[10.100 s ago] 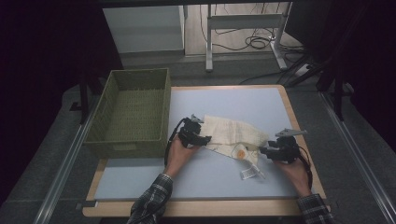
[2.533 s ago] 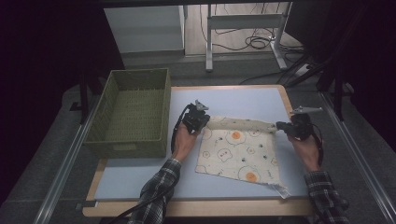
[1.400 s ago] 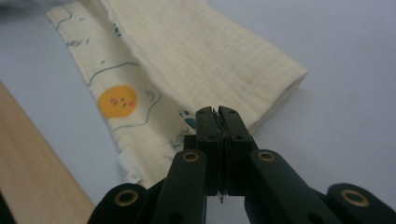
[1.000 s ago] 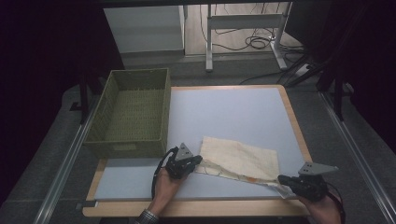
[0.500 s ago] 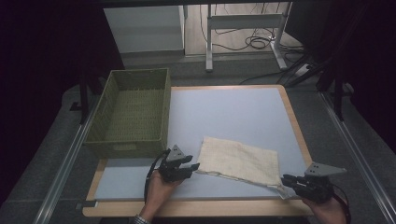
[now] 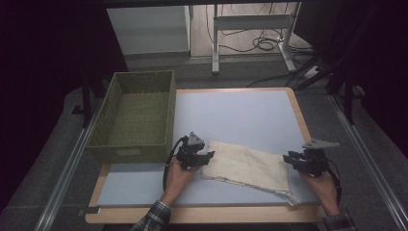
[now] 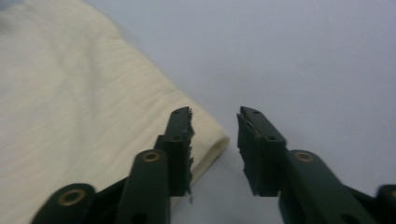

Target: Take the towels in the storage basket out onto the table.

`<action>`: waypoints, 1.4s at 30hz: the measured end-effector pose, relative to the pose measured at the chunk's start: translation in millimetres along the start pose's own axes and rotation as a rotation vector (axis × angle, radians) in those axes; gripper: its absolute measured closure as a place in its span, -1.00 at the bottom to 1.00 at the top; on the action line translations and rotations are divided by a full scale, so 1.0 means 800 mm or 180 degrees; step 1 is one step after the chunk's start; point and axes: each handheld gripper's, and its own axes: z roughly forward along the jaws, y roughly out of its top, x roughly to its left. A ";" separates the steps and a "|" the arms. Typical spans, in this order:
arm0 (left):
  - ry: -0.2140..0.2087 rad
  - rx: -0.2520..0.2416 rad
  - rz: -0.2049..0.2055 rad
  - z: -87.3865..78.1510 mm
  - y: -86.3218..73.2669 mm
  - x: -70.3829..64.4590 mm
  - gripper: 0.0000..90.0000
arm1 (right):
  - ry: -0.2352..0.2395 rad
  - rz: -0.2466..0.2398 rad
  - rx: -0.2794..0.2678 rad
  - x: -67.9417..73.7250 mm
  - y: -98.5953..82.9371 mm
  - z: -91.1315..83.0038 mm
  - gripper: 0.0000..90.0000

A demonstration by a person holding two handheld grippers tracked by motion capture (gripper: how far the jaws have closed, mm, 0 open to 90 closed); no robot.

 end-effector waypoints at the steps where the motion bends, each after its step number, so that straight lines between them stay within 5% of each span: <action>1: 0.0015 -0.0010 -0.0008 0.002 0.000 0.001 -0.05 | -0.0032 -0.0005 0.0038 -0.001 0.002 0.007 0.33; 3: 0.0052 -0.0023 -0.0017 0.003 0.001 0.002 -0.11 | -0.0015 -0.0010 0.0117 -0.002 0.002 0.020 0.31; 7: 0.0089 -0.0050 -0.0031 0.004 0.002 0.006 -0.18 | 0.0082 -0.0126 0.0198 0.009 0.000 0.023 0.87; 10: 0.0107 -0.0105 -0.0071 0.003 0.007 0.009 -0.20 | -0.0065 -0.0294 0.0268 0.011 0.007 0.021 0.90; 18: 0.0152 -0.0119 -0.0071 0.017 0.024 0.016 -0.20 | -0.0243 -0.0270 0.0159 -0.029 0.045 0.033 0.90; 21: 0.0129 -0.0099 -0.0058 0.030 0.031 0.017 -0.24 | -0.0206 -0.0118 0.0180 -0.046 0.055 0.048 0.89; 28: 0.0348 0.0175 0.0105 0.064 0.031 0.023 -0.33 | -0.0093 0.0022 0.0178 -0.052 0.048 0.058 0.71; 32: 0.0223 0.0248 -0.0054 0.071 0.028 0.034 -0.47 | -0.0068 0.0038 0.0138 -0.053 0.037 0.047 0.50; 42: 0.0235 0.0238 -0.0001 0.072 0.026 0.033 -0.50 | 0.0079 0.0021 -0.0007 -0.030 0.027 0.007 0.07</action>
